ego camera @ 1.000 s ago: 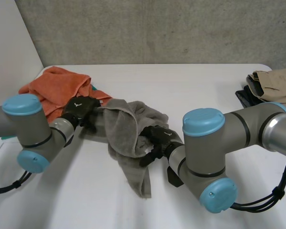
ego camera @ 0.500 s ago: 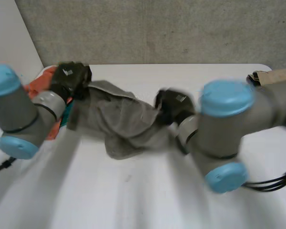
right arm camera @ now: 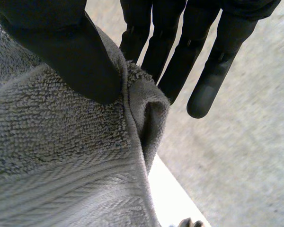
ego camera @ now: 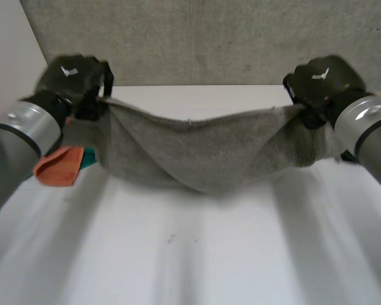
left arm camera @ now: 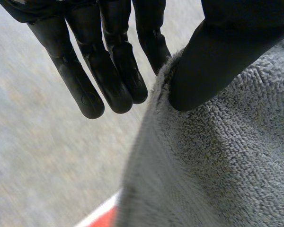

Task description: Fold the laundry.

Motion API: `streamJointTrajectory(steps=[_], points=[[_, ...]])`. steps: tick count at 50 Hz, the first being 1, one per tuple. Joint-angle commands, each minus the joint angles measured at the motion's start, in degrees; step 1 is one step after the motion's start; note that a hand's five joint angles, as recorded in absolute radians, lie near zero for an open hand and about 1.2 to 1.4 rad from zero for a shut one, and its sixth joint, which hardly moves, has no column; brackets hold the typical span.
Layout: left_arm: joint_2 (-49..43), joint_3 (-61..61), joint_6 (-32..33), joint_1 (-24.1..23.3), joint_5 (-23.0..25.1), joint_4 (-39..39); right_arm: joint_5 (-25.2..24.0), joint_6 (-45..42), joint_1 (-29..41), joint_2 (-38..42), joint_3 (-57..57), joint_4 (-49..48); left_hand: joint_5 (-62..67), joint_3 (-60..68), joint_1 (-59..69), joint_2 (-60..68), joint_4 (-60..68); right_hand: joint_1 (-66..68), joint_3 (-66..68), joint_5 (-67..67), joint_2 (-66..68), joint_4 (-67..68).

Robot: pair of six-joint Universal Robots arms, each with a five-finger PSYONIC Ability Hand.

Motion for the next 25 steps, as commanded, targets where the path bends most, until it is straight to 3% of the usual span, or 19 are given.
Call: streamJointTrajectory(steps=[1, 6, 7, 9, 13, 19, 25], points=[[-16.75, 11.33, 9.20, -0.94, -0.99, 5.90, 2.45, -7.92, -0.32, 14.63, -9.05, -2.49, 13.82, 11.66, 13.56, 11.37, 11.38, 16.65, 11.77, 13.68, 12.59, 11.26], [-20.65, 23.58, 11.51, -2.61, -4.77, 17.68, 7.46, -9.07, 0.21, 20.00, -20.40, -14.42, 13.82, 11.66, 13.56, 11.37, 11.38, 16.65, 11.77, 13.68, 12.59, 11.26], [-20.56, 24.90, 11.16, -2.70, -5.91, 20.23, 7.90, -8.90, 0.21, 19.83, -21.72, -20.63, 13.82, 11.66, 13.56, 11.37, 11.38, 16.65, 11.77, 13.68, 12.59, 11.26], [-20.39, 26.49, 9.06, -3.14, -8.28, 26.63, 7.91, -8.72, 0.29, 18.51, -21.12, -27.69, 13.82, 11.66, 13.56, 11.37, 11.38, 16.65, 11.77, 13.68, 12.59, 11.26], [-17.85, 24.40, 4.49, -3.84, -8.21, 30.98, 7.82, -8.02, 0.38, 14.91, -15.15, -41.77, 13.82, 11.66, 13.56, 11.37, 11.38, 16.65, 11.77, 13.68, 12.59, 11.26], [-12.39, 12.62, 0.52, -3.67, -6.80, 29.84, 5.63, -7.23, -0.14, 13.67, -7.68, -38.03, 13.82, 11.66, 13.56, 11.37, 11.38, 16.65, 11.77, 13.68, 12.59, 11.26], [-13.88, -0.64, 0.69, -3.23, -6.80, 26.59, 4.83, -4.15, -0.50, 16.74, -1.96, -31.59, 13.82, 11.66, 13.56, 11.37, 11.38, 16.65, 11.77, 13.68, 12.59, 11.26]])
